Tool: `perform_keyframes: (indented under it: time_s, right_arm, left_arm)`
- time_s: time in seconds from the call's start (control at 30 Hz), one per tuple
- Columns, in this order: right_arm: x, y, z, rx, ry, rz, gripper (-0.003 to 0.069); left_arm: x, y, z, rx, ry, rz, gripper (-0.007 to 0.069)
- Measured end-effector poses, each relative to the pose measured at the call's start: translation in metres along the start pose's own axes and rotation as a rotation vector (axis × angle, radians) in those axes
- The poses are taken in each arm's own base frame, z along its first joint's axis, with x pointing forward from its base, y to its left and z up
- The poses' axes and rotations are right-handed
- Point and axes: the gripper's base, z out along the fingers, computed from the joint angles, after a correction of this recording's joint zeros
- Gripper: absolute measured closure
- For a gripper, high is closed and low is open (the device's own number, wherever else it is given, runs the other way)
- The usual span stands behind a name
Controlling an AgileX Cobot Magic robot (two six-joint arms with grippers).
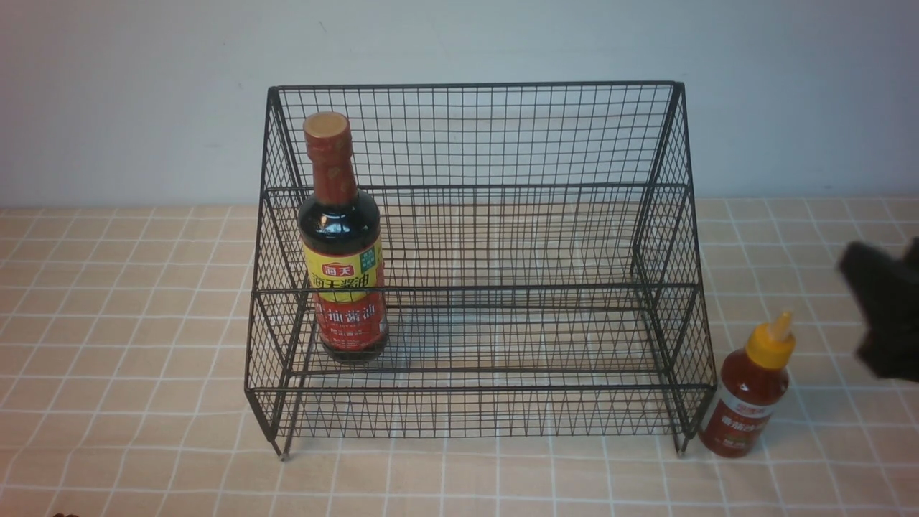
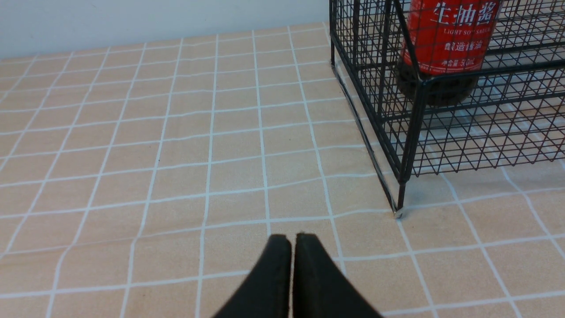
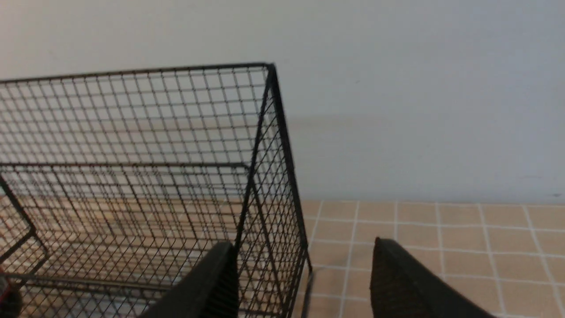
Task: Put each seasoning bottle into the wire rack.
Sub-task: Use the right arm to grab the condiment bottle closest to it, then use the right arm to put the condiment bottle back on the shelf
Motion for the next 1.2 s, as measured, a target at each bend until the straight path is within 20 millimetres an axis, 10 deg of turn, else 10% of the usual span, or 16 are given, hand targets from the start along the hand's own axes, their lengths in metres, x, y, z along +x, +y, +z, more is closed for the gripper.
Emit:
perform_keyframes:
  time_s: [0.57, 0.73, 0.9, 1.2]
  right_arm:
    - [0.055, -0.006, 0.056, -0.001, 0.218, -0.030, 0.0278]
    - [0.066, -0.008, 0.062, 0.002, 0.263, -0.039, 0.0385]
    - [0.061, -0.007, 0.058, -0.001, 0.269, -0.091, 0.0384]
    - [-0.012, 0.001, 0.012, 0.018, 0.091, -0.154, 0.0384]
  left_arm:
    - [0.000, 0.000, 0.000, 0.000, 0.000, 0.000, 0.0631]
    - [0.000, 0.000, 0.000, 0.000, 0.000, 0.000, 0.0631]
    - [0.000, 0.000, 0.000, 0.000, 0.000, 0.000, 0.0631]
    - [0.000, 0.000, 0.000, 0.000, 0.000, 0.000, 0.0631]
